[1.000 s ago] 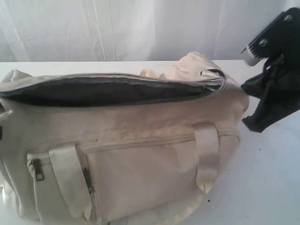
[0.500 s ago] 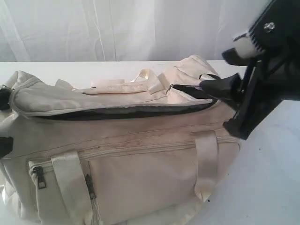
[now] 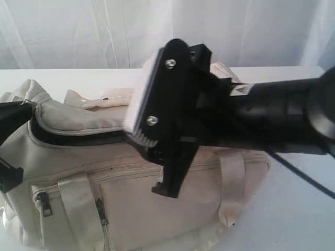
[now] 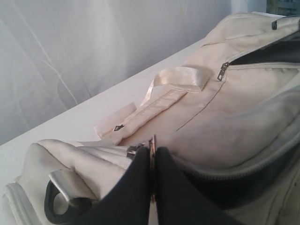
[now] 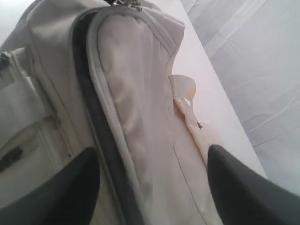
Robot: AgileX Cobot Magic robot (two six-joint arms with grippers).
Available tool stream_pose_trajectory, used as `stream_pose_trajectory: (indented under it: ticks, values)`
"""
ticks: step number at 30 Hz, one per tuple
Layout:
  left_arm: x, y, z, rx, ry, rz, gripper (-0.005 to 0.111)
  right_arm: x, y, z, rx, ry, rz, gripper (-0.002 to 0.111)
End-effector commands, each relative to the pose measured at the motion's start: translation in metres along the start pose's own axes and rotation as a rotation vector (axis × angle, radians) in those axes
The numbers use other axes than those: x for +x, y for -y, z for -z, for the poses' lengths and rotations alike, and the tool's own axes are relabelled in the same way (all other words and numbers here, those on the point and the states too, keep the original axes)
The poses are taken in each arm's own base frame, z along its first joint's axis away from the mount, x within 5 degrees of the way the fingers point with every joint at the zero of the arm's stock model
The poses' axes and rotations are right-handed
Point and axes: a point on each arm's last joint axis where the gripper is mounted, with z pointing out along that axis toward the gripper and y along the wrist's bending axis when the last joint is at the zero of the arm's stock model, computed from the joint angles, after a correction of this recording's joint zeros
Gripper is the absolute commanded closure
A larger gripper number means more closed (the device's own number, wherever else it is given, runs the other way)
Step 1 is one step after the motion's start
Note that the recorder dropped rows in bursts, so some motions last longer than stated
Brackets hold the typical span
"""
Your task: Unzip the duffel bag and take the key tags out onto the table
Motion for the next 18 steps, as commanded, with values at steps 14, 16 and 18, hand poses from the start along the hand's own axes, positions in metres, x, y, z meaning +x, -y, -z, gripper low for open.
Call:
stream_pose_trajectory:
  ticks: [14,16,18]
  values:
    - [-0.005,0.000,0.002,0.010,0.025,-0.019,0.107,-0.024,-0.003,-0.078,0.003,-0.006,0.003,0.081]
    - [-0.004,-0.005,0.002,-0.045,0.009,-0.019,0.107,-0.024,-0.003,-0.078,-0.004,-0.004,0.003,0.096]
    - [-0.002,-0.012,0.003,-0.126,-0.014,-0.018,0.107,-0.024,-0.006,-0.077,-0.031,-0.002,0.003,0.108]
